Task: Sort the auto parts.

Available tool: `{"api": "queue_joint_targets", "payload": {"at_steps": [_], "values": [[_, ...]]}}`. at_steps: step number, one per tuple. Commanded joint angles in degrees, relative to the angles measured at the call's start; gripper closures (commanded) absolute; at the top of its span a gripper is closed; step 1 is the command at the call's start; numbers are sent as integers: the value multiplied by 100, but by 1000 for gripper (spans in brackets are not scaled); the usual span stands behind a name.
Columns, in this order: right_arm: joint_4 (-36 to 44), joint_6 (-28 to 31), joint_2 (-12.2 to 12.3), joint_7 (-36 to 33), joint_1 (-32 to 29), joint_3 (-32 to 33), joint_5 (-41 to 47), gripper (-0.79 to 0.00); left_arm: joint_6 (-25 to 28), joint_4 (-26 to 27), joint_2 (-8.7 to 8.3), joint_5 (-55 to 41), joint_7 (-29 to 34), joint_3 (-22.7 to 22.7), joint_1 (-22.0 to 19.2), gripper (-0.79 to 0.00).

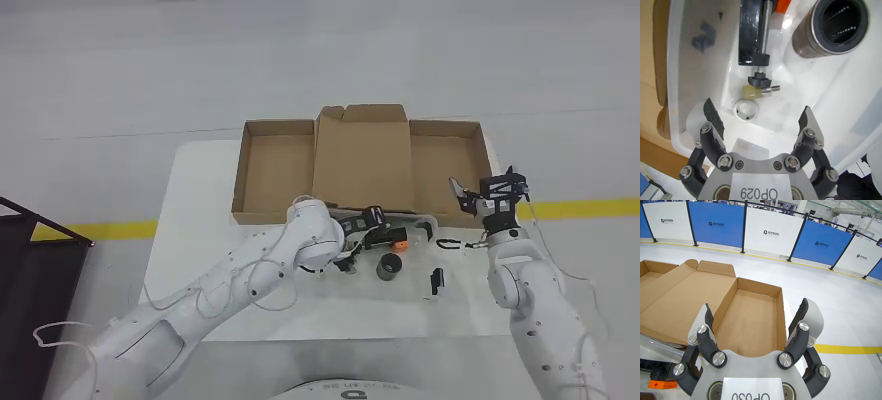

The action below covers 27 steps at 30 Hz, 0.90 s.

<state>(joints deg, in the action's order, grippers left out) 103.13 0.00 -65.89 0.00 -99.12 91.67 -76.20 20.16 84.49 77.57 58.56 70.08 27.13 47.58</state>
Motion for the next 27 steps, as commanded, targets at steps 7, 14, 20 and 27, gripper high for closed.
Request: {"api": "queue_joint_targets", "payload": {"at_steps": [7,14,20,27], "values": [[0,0,0,0,0,0,0,-785,-81,209,-3,139,90,74,38,-659],[0,0,0,0,0,0,0,-785,133,237,-166,104,72,416,280,-637],[0,0,0,0,0,0,0,-785,360,52,-149,74,-130,371,303,-653],[0,0,0,0,0,0,0,-785,407,-349,-18,-4,-287,207,142,-619]]}}
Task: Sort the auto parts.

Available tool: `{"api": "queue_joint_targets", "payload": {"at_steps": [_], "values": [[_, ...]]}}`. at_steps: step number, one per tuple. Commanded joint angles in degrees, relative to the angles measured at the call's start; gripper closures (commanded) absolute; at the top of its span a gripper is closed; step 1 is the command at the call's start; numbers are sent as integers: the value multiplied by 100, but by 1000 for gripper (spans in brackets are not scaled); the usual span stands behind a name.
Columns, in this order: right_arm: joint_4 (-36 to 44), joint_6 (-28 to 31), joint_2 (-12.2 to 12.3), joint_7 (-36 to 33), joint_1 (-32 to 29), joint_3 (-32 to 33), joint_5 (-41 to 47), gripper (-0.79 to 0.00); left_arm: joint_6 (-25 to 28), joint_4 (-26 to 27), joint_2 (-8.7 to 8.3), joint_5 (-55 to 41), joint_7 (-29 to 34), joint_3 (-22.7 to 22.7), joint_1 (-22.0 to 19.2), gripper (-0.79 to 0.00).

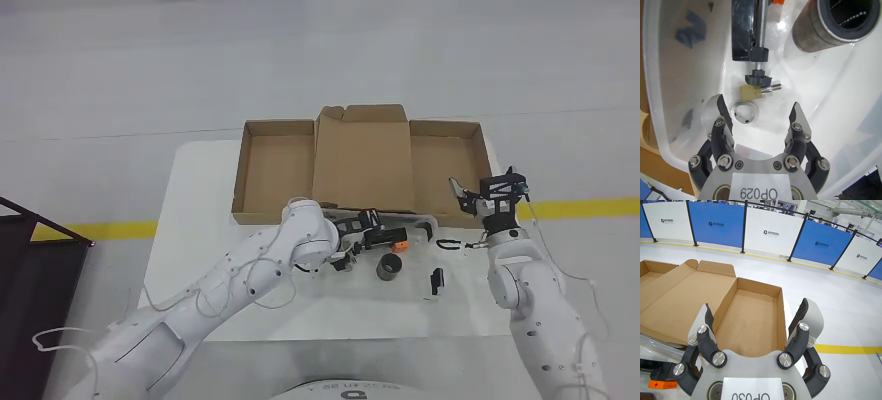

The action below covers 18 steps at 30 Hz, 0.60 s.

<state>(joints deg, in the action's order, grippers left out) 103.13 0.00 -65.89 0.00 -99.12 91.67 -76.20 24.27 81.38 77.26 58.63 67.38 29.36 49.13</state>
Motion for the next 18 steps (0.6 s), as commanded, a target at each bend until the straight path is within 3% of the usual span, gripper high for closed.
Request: {"api": "queue_joint_targets", "payload": {"at_steps": [1,6,18], "values": [[0,0,0,0,0,0,0,-727,-10,-81,30,-37,-42,-25,-29,-613],[0,0,0,0,0,0,0,-785,-22,-226,81,-55,-90,-55,-89,-597],[0,0,0,0,0,0,0,-785,115,-467,112,-157,-307,-12,-65,-585]]}}
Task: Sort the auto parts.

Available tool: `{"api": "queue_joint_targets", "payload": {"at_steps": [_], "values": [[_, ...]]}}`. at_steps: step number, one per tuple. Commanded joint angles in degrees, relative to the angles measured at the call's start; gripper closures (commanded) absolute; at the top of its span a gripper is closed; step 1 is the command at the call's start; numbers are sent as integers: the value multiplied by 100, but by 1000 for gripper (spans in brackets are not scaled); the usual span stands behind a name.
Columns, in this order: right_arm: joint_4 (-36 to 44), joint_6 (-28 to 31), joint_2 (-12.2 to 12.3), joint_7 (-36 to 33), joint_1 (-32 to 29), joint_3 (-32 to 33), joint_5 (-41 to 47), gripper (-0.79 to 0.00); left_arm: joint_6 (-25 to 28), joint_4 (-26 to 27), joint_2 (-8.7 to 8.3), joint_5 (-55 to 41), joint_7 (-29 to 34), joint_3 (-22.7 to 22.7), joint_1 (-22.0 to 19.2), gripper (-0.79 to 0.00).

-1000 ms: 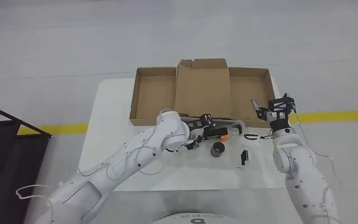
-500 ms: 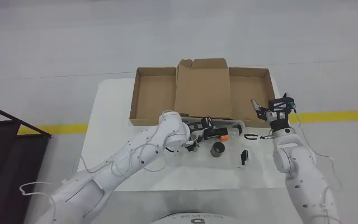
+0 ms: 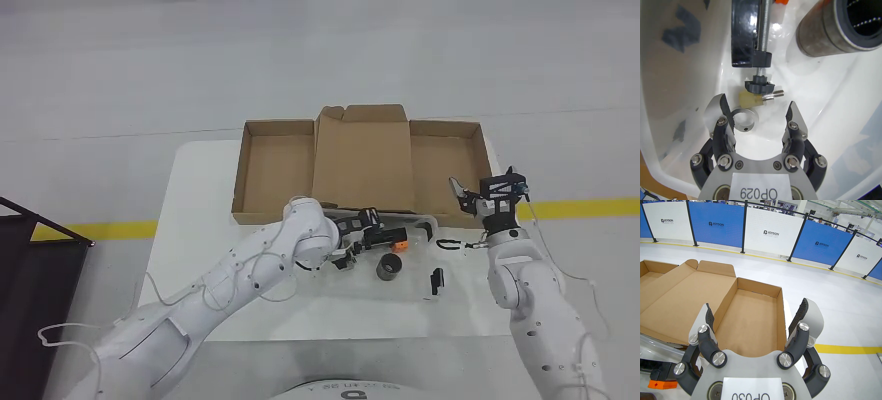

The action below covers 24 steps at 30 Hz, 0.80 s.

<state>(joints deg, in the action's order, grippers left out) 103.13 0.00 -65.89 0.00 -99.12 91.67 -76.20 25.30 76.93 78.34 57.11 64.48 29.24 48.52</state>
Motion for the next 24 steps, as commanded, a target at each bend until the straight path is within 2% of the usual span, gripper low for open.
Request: {"api": "queue_joint_targets", "payload": {"at_steps": [1,6,10,11,13,14,15,16,24], "values": [[0,0,0,0,0,0,0,-785,28,-53,9,-9,-30,-4,-10,-582],[0,0,0,0,0,0,0,-785,58,-172,53,-47,-87,-30,-61,-533],[0,0,0,0,0,0,0,-785,70,-246,90,-63,-122,-58,-100,-437],[0,0,0,0,0,0,0,-785,68,-263,98,-62,-125,-63,-107,-379],[0,0,0,0,0,0,0,-785,64,-290,112,-58,-113,-77,-121,-332],[0,0,0,0,0,0,0,-785,65,-294,118,-41,-99,-87,-129,-200],[0,0,0,0,0,0,0,-785,52,-291,122,-19,-84,-92,-134,-135],[0,0,0,0,0,0,0,-785,40,-262,125,7,-69,-97,-134,0],[0,0,0,0,0,0,0,-785,-104,341,33,295,158,3,26,0]]}}
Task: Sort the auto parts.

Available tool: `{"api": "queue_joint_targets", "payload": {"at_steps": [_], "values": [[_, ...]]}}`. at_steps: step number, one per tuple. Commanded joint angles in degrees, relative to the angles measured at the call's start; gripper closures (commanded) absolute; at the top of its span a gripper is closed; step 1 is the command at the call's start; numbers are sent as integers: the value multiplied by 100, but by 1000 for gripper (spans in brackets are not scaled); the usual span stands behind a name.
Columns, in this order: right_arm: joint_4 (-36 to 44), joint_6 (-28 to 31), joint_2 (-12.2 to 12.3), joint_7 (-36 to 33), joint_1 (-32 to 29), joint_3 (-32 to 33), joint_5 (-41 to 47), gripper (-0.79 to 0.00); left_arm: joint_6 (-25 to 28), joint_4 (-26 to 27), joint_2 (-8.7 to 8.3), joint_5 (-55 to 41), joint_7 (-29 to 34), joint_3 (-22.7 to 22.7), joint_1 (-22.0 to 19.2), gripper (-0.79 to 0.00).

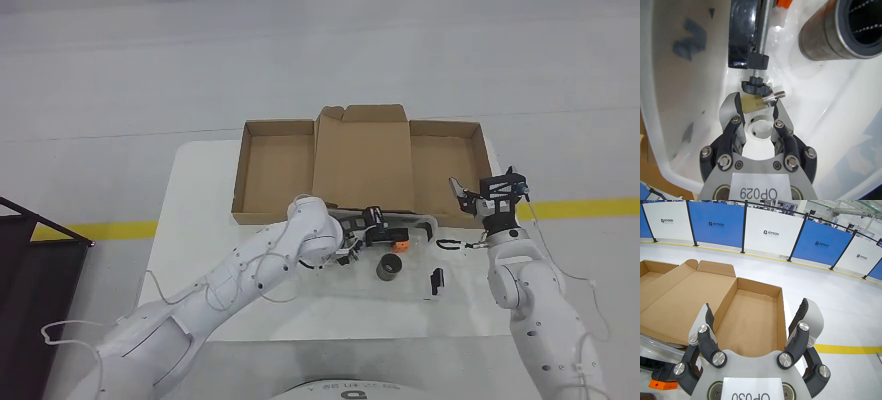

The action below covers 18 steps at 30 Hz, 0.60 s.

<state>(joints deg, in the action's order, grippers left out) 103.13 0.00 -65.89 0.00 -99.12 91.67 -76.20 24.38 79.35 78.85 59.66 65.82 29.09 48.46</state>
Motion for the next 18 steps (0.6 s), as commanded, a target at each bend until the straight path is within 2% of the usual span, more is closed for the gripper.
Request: {"api": "queue_joint_targets", "payload": {"at_steps": [1,11,14,18], "values": [[0,0,0,0,0,0,0,-785,-32,221,-41,109,63,41,72,0],[0,0,0,0,0,0,0,-785,-320,1815,-349,955,478,408,710,0],[0,0,0,0,0,0,0,-785,-375,2359,-495,1280,274,753,992,0],[0,0,0,0,0,0,0,-785,-297,2790,-716,1573,-147,1425,1445,0]]}}
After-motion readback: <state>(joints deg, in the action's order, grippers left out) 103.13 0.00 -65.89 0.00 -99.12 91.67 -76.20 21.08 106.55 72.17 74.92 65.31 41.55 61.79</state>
